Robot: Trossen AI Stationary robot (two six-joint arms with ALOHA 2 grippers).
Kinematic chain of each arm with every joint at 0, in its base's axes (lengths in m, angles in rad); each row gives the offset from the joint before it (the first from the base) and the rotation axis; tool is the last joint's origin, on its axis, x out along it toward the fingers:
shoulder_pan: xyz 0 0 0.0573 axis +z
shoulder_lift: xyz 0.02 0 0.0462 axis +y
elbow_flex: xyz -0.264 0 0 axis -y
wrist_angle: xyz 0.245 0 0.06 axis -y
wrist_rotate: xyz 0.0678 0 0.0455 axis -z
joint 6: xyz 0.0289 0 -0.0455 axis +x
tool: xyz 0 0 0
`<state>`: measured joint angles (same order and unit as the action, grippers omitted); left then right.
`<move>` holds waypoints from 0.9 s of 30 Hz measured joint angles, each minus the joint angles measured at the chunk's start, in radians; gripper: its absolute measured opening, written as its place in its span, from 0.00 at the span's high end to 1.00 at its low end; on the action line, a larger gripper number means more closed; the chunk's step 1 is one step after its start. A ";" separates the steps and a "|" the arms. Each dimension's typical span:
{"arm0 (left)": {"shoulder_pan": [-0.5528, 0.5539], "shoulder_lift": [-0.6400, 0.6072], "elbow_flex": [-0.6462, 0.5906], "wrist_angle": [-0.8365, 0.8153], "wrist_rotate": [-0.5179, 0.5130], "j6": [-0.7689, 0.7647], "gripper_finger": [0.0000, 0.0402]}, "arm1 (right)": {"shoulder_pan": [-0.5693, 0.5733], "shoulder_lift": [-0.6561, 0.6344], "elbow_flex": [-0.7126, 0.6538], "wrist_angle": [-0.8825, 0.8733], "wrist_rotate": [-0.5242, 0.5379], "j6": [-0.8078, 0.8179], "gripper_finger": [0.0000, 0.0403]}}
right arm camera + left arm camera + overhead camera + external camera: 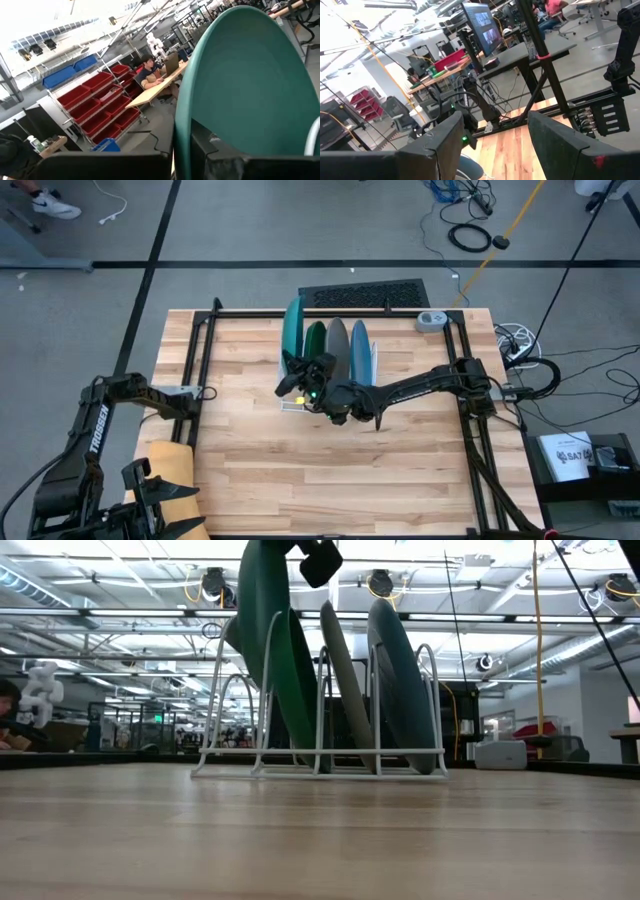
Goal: Sort dishes
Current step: Put the light green plate in the dish rack
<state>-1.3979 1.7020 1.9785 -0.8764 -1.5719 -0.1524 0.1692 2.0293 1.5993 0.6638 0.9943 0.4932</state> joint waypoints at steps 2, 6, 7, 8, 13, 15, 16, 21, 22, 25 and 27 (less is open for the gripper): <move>0.000 0.000 0.000 0.000 0.000 0.000 0.45 | 0.000 0.000 0.000 -0.004 -0.003 -0.004 0.95; 0.000 0.000 0.000 0.000 0.000 0.000 0.45 | 0.000 0.000 0.000 -0.004 -0.005 -0.004 0.94; 0.000 0.000 0.000 0.000 0.000 0.000 0.45 | 0.000 0.000 0.000 -0.006 -0.005 -0.005 0.94; 0.000 0.000 0.000 0.000 0.003 -0.001 0.45 | 0.000 0.000 0.000 -0.009 -0.006 -0.005 0.94; 0.000 0.000 0.000 0.000 0.009 -0.001 0.45 | 0.001 0.000 0.000 -0.011 -0.008 -0.011 0.88; 0.000 0.000 0.000 0.000 0.010 -0.001 0.45 | 0.001 0.000 0.000 -0.013 -0.014 -0.007 0.83; 0.000 0.000 0.000 0.000 0.010 -0.002 0.45 | 0.002 0.000 0.000 -0.013 -0.025 -0.007 0.81; 0.000 0.000 0.000 0.000 0.015 -0.014 0.45 | 0.003 0.000 0.000 -0.012 -0.033 -0.007 0.68; 0.000 0.000 0.000 -0.001 0.019 -0.019 0.45 | 0.004 0.000 0.000 -0.012 -0.032 -0.007 0.66; 0.000 0.000 0.000 -0.003 0.024 -0.024 0.45 | 0.004 0.000 0.000 -0.011 -0.033 -0.007 0.61; 0.000 0.000 0.000 -0.003 0.024 -0.024 0.45 | 0.004 0.000 0.000 -0.011 -0.032 -0.008 0.58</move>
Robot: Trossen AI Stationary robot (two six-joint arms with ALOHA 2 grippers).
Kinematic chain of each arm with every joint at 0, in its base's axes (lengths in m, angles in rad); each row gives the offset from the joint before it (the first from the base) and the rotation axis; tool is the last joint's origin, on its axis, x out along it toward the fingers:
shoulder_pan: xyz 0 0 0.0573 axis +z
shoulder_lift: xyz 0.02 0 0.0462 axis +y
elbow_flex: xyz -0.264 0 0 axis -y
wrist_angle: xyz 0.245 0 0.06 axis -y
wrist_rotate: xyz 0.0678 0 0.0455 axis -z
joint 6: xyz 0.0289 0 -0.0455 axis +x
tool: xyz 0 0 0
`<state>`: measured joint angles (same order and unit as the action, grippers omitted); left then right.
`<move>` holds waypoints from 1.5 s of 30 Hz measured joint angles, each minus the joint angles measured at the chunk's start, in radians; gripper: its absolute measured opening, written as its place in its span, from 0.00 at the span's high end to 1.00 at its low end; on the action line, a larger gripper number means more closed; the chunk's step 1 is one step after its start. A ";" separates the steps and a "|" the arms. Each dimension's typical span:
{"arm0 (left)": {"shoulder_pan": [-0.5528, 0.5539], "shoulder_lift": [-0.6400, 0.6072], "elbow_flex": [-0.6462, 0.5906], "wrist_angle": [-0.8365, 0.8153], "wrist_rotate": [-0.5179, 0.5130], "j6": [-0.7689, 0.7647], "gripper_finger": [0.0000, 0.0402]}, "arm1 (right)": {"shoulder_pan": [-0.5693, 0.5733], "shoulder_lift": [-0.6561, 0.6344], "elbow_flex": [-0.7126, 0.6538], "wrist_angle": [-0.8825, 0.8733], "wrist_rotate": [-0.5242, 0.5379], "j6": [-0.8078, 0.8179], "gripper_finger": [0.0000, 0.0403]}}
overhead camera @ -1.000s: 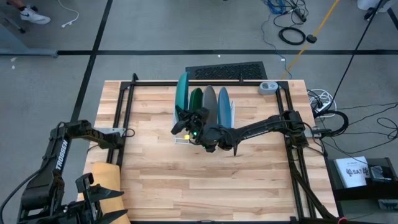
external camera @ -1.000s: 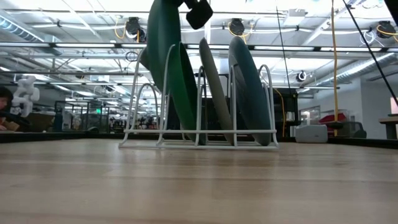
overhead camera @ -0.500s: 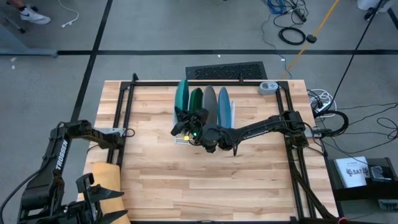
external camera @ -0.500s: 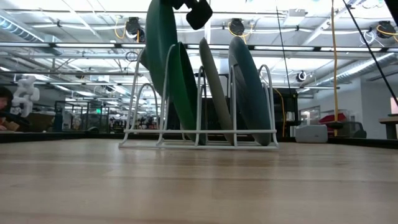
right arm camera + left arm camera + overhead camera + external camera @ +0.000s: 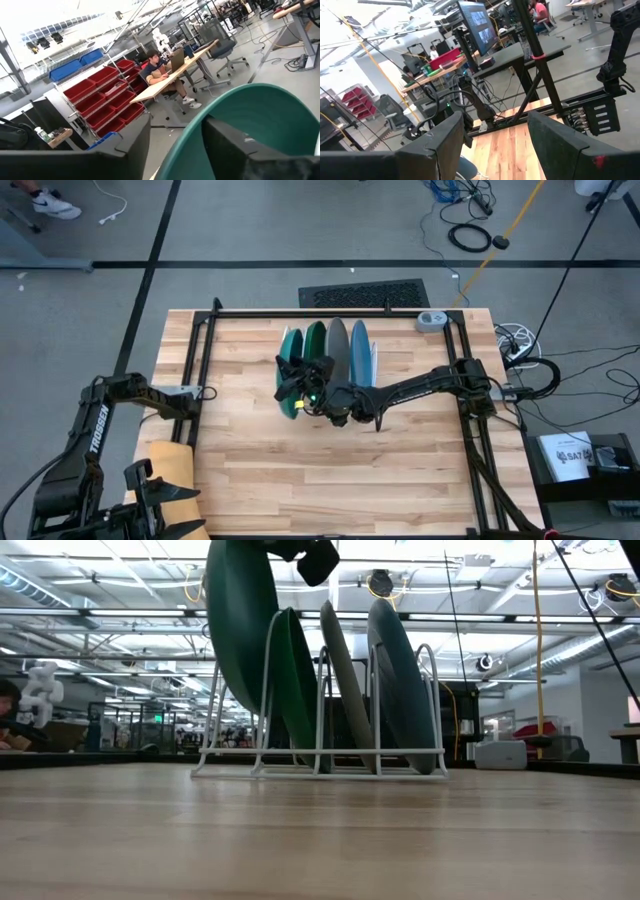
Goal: Sort dishes
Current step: Put the light green plate in the dish rack
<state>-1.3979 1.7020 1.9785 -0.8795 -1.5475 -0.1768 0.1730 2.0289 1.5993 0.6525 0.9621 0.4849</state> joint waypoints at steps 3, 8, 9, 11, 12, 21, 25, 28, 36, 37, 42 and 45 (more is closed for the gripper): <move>0.000 0.000 0.000 0.000 0.000 0.000 0.45 | -0.001 0.000 0.000 0.000 0.001 -0.014 0.55; 0.000 0.000 0.000 0.000 0.000 -0.001 0.45 | -0.009 0.000 0.000 0.002 0.009 -0.042 0.53; 0.000 0.000 0.000 0.000 0.000 -0.001 0.45 | -0.013 0.000 0.000 0.001 0.009 -0.054 0.53; 0.000 0.000 0.000 0.000 0.000 -0.001 0.45 | -0.019 0.000 0.000 0.001 0.009 -0.091 0.53; 0.000 0.000 0.000 0.000 0.000 -0.001 0.45 | -0.022 -0.001 0.000 0.001 0.009 -0.112 0.53; 0.000 0.000 0.000 -0.001 0.000 -0.001 0.45 | -0.035 -0.002 0.000 -0.098 0.008 -0.164 0.50; 0.000 0.000 0.000 -0.001 0.000 -0.001 0.45 | -0.037 -0.002 0.000 -0.154 0.007 -0.158 0.46; 0.000 0.000 0.000 -0.001 0.000 -0.002 0.45 | -0.037 -0.002 0.000 -0.172 0.005 -0.184 0.43; 0.000 0.000 0.000 -0.001 0.001 -0.002 0.45 | -0.039 -0.002 0.000 -0.172 0.074 -0.264 0.38; 0.000 0.000 0.000 -0.001 0.003 -0.002 0.45 | -0.041 -0.002 0.000 -0.174 0.083 -0.291 0.38; 0.001 0.000 0.000 -0.002 0.021 -0.001 0.45 | -0.045 -0.002 0.000 -0.179 0.081 -0.413 0.41; 0.003 0.000 0.000 -0.002 0.024 -0.001 0.45 | -0.045 -0.002 0.000 -0.192 0.081 -0.472 0.39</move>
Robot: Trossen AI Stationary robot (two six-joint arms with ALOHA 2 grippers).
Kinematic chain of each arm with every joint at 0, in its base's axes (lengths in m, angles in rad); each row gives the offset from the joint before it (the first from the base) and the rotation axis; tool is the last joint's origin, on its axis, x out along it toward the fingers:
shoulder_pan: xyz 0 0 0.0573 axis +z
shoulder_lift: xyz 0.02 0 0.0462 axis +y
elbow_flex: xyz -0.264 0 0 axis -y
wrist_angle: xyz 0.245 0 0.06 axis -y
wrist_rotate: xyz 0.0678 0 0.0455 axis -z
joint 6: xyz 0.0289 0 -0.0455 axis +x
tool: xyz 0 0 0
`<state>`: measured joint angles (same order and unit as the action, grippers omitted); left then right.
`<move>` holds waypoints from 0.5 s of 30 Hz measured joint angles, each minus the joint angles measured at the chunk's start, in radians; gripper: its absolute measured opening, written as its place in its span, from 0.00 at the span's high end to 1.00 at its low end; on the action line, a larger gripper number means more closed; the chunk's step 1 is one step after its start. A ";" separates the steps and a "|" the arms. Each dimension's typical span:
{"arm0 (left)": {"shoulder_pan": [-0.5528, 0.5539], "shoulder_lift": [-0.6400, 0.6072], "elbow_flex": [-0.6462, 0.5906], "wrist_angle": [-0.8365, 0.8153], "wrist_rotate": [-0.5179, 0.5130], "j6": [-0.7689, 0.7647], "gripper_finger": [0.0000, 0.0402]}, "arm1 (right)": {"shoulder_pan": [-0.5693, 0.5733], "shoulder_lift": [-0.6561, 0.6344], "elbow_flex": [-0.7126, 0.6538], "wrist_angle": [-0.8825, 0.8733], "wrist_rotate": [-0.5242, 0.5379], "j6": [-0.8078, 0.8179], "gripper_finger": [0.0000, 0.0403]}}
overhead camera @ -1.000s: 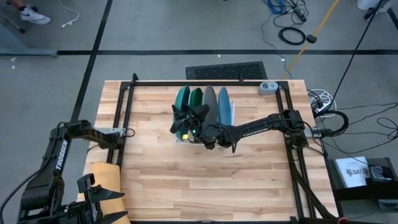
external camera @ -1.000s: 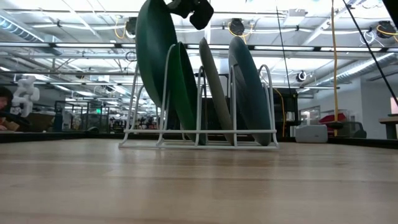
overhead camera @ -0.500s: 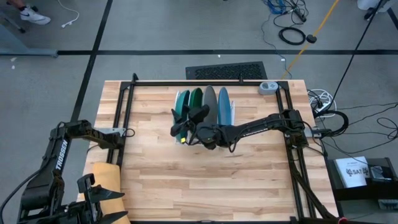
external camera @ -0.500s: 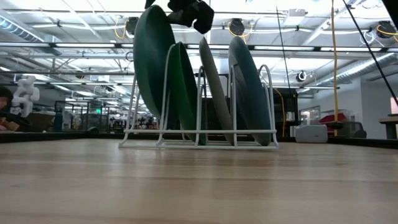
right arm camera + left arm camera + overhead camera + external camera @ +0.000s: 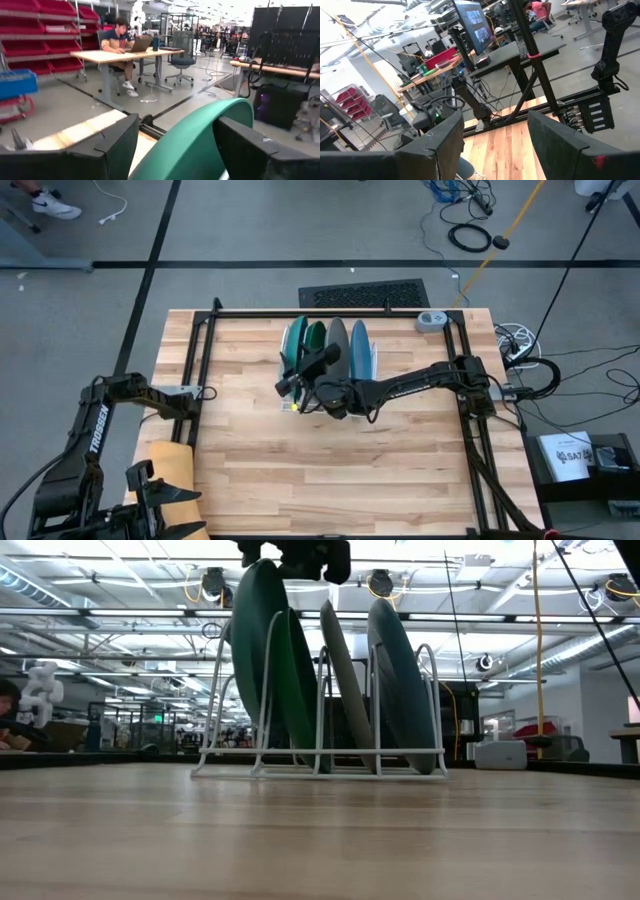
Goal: Sort dishes
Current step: Put the light green plate in the dish rack
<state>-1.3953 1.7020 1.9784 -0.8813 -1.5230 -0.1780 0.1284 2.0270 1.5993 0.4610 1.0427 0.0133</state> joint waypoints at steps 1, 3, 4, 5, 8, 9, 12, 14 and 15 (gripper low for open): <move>0.002 0.000 0.000 0.000 0.000 0.000 0.45 | 0.000 0.000 0.000 -0.012 0.000 -0.012 0.38; 0.002 0.000 0.000 0.000 0.000 0.000 0.45 | 0.000 0.000 0.000 -0.037 -0.001 -0.016 0.36; 0.002 0.000 0.000 0.000 0.001 0.000 0.45 | 0.000 0.000 0.000 -0.049 -0.001 -0.017 0.35; 0.002 0.000 0.000 0.000 0.001 0.000 0.45 | 0.000 0.000 0.000 -0.061 -0.002 -0.017 0.34; 0.003 0.000 0.000 0.000 0.001 0.000 0.45 | 0.000 0.000 0.000 -0.103 -0.001 -0.020 0.32; 0.003 0.000 0.000 0.000 0.001 0.000 0.45 | 0.000 0.000 0.000 -0.118 -0.001 -0.028 0.31; 0.003 0.000 0.000 0.000 0.001 0.000 0.45 | 0.001 0.000 0.000 -0.146 -0.001 -0.076 0.29; 0.003 0.000 0.000 0.000 0.001 0.000 0.45 | 0.005 0.000 0.000 -0.150 0.000 -0.126 0.28; 0.003 0.000 0.000 0.000 0.001 0.000 0.45 | 0.009 0.000 0.000 -0.148 0.002 -0.161 0.28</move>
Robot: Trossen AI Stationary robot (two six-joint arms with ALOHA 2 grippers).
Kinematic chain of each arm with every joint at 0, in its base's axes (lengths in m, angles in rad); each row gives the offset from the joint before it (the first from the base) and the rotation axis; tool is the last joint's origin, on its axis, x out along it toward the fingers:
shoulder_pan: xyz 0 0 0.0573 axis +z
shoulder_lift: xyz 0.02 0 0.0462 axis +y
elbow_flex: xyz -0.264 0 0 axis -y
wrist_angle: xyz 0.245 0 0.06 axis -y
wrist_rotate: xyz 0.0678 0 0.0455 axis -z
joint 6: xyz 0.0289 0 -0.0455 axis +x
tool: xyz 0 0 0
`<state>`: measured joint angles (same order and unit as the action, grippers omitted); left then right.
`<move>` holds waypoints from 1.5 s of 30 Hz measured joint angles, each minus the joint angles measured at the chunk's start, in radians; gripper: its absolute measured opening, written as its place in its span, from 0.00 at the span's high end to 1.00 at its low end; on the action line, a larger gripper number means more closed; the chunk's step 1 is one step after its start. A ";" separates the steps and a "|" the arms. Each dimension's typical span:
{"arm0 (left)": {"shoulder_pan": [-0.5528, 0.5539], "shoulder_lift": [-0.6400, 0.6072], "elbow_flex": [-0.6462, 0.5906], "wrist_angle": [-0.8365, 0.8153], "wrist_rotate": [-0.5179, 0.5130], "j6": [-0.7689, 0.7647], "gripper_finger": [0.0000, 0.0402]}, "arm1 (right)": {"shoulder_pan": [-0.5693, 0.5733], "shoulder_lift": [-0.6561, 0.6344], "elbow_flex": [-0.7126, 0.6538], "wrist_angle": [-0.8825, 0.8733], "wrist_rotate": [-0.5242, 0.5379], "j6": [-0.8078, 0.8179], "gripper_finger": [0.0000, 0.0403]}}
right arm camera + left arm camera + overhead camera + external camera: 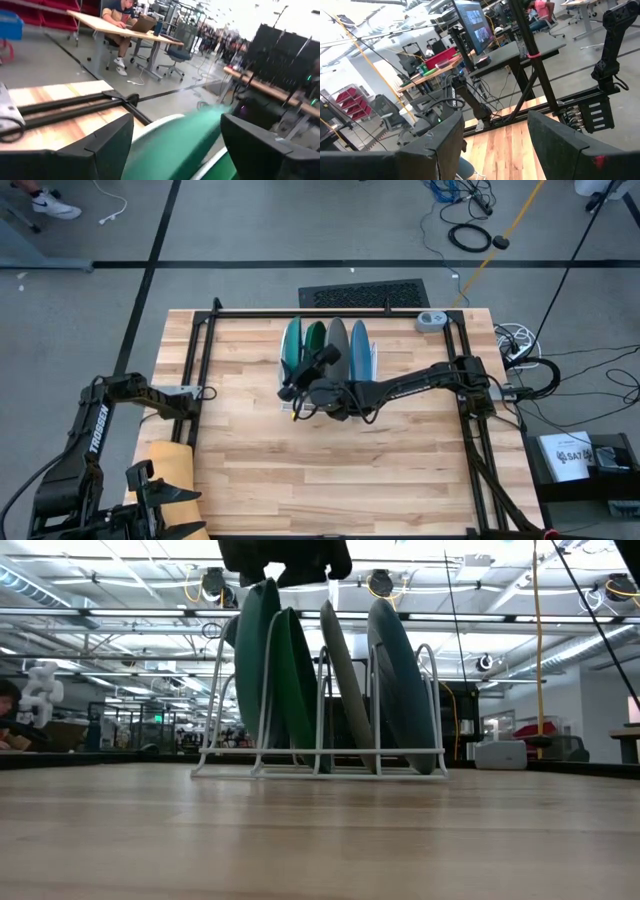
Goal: Sort dishes
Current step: Put the light green plate in the dish rack, then return to Home Position
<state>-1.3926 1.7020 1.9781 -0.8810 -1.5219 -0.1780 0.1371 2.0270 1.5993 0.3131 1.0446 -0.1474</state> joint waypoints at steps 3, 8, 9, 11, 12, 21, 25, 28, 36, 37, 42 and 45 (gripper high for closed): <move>0.000 0.000 0.000 0.000 0.000 0.000 0.45 | 0.009 0.000 0.000 0.023 0.006 -0.110 0.26; 0.003 0.000 0.000 0.000 0.000 0.000 0.45 | 0.016 0.000 0.000 0.028 0.053 -0.157 0.26; 0.003 0.000 0.000 0.000 0.000 0.000 0.45 | 0.016 0.000 0.000 0.027 0.055 -0.151 0.26; 0.003 0.000 0.000 -0.001 0.000 0.000 0.45 | 0.016 0.000 0.000 0.027 0.056 -0.132 0.26; 0.004 0.000 0.000 -0.001 0.000 0.000 0.45 | 0.017 0.000 0.000 0.029 0.057 -0.125 0.26; 0.004 -0.001 -0.004 -0.002 0.006 0.000 0.45 | 0.075 -0.005 0.000 0.305 0.053 -0.317 0.26; 0.005 -0.001 -0.006 -0.003 0.007 -0.001 0.45 | 0.137 -0.031 0.000 0.437 0.045 -0.406 0.26; 0.005 -0.001 -0.006 -0.003 0.007 -0.009 0.45 | 0.197 -0.066 0.000 0.447 0.011 -0.420 0.26; 0.005 -0.002 -0.006 -0.102 0.008 -0.124 0.45 | 0.383 -0.145 0.000 0.342 -0.155 -0.421 0.27; 0.005 -0.002 -0.006 -0.126 0.009 -0.147 0.45 | 0.404 -0.148 0.001 0.304 -0.189 -0.392 0.28; 0.020 -0.001 -0.015 -0.376 0.009 -0.419 0.45 | 0.477 -0.132 0.000 0.096 -0.296 -0.202 0.35; 0.043 -0.001 -0.062 -0.519 0.007 -0.589 0.47 | 0.506 -0.113 -0.007 -0.003 -0.295 -0.110 0.43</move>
<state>-1.3496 1.7008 1.9165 -1.4002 -1.5152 -0.7669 0.6431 1.9140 1.5920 0.3096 0.7495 -0.2571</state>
